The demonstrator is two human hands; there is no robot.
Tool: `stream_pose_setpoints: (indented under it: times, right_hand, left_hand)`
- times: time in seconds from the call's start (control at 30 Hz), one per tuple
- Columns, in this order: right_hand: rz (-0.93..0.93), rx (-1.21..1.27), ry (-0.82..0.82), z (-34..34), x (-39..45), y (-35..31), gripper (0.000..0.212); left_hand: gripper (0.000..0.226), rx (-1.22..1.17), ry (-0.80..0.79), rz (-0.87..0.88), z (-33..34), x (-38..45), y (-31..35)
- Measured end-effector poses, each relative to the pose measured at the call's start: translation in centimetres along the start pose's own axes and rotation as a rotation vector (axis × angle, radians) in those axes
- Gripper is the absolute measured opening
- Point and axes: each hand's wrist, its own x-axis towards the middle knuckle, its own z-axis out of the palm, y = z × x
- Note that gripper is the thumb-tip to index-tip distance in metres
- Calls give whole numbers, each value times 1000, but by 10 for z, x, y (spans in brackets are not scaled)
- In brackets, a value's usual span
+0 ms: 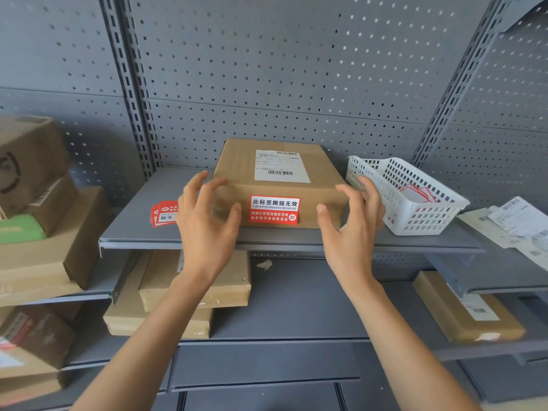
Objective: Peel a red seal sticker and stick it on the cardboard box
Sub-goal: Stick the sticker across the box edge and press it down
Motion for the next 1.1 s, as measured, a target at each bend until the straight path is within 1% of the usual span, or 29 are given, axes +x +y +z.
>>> stream_pose_setpoints:
  times: [0.1,0.2,0.4,0.57,0.67,0.8,0.9,1.0,1.1]
  right_hand:
    - [68,37,-147,6,-3,-4,51]
    - [73,78,-195,9,-4,-6,55]
    - [77,105,-196,7,4,-14,58]
    - [44,104,-139,-3,17,-31,61]
    - [31,86,-124,-9,24,-41,65]
    - [-3,-10,-126,-18,34,-53,76]
    - [-31,-138,-118,-22,38,-63,86]
    - [-42,-229,-106,-23,41,-68,96]
    - [-64,-274,-122,-25,43,-68,102]
  left_hand:
    - [51,-41,-71,-27,3,-5,6]
    - [56,-50,-87,-24,4,-7,7]
    - [63,-34,-116,38,0,-5,16]
    - [61,-35,-69,103,-6,5,28]
    - [61,-53,-30,102,-10,10,40]
    - [62,-49,9,108,-17,15,55]
    - [69,-8,34,113,-18,18,64]
    - [77,15,33,107,-18,21,69]
    - [78,27,27,100,-20,24,70]
